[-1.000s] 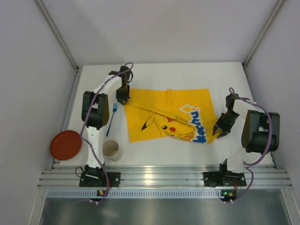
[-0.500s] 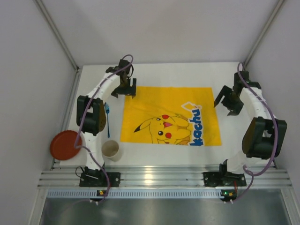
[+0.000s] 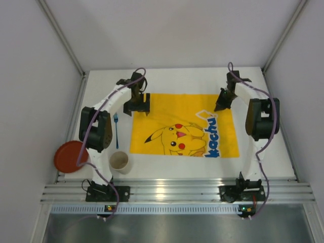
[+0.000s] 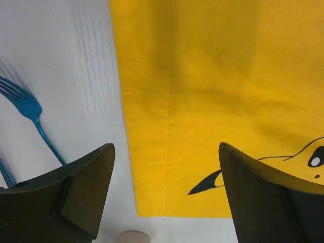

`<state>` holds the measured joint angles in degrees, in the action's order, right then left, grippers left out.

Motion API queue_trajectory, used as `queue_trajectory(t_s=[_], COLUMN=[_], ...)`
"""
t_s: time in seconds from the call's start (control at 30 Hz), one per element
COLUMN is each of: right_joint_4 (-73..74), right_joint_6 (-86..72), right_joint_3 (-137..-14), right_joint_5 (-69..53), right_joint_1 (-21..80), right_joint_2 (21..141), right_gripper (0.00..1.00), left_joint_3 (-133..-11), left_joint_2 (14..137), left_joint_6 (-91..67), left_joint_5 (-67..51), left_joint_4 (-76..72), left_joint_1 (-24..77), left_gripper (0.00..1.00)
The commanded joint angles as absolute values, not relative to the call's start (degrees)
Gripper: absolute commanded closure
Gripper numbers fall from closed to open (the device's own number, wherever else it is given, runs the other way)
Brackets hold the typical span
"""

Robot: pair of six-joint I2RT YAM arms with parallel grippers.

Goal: Set the dinner table for one person

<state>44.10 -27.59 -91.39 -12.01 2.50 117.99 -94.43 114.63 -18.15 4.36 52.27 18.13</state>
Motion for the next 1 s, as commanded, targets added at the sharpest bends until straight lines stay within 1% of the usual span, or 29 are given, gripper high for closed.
queue_trajectory(t_s=[0.0,0.17,0.37,0.57,0.7,0.73,0.77,0.8,0.83,0.87,0.9,0.97], right_joint_4=[43.85,43.95,43.86,44.03,44.56,44.82,44.74,43.61,42.81,42.19,40.97,40.61], right_joint_6=[-28.74,-29.09,-29.18,-29.0,-29.71,-29.45,-29.36,-29.27,-29.53,-29.88,-30.14,-30.32], right_joint_3=[-97.55,-100.54,-103.62,-104.86,-103.71,-103.97,-103.97,-103.71,-103.28,-102.23,-101.61,-100.46], right_joint_5=[-11.08,-9.67,-10.72,-10.9,-9.23,-9.84,-10.54,-12.64,-14.05,-15.45,-17.64,-18.46], right_joint_1=[2.2,1.67,0.62,0.44,0.44,0.44,0.44,0.44,0.44,0.44,0.53,1.58], right_joint_2=[120.93,126.64,131.04,131.13,129.82,129.12,128.42,127.36,124.48,122.89,121.04,115.68], right_gripper=[1.0,1.0,1.0,1.0,1.0,0.96,0.87,0.62,0.53,0.47,0.33,0.18], left_joint_3=[-94.04,-93.25,-91.23,-90.79,-90.44,-90.53,-90.44,-90.44,-90.35,-90.18,-90.0,-89.39], left_joint_2=[107.76,105.65,103.1,101.43,100.11,99.41,99.06,98.27,97.83,97.47,96.77,96.42], left_joint_6=[-19.77,-19.78,-20.39,-21.62,-22.76,-22.94,-23.37,-23.55,-23.73,-24.08,-24.26,-25.83], left_joint_5=[6.14,9.57,10.81,12.83,14.41,15.63,16.34,17.13,18.44,20.46,21.26,24.5], left_joint_4=[53.52,56.6,57.66,58.27,58.89,58.89,59.32,59.59,59.76,59.85,59.85,60.29], left_joint_1=[18.28,17.58,17.49,17.49,17.49,17.49,17.49,17.49,17.4,17.32,16.71,15.83], left_gripper=[0.11,0.1,0.1,0.09,0.06,0.05,0.03,0.02,0.02,0.02,0.02,0.02])
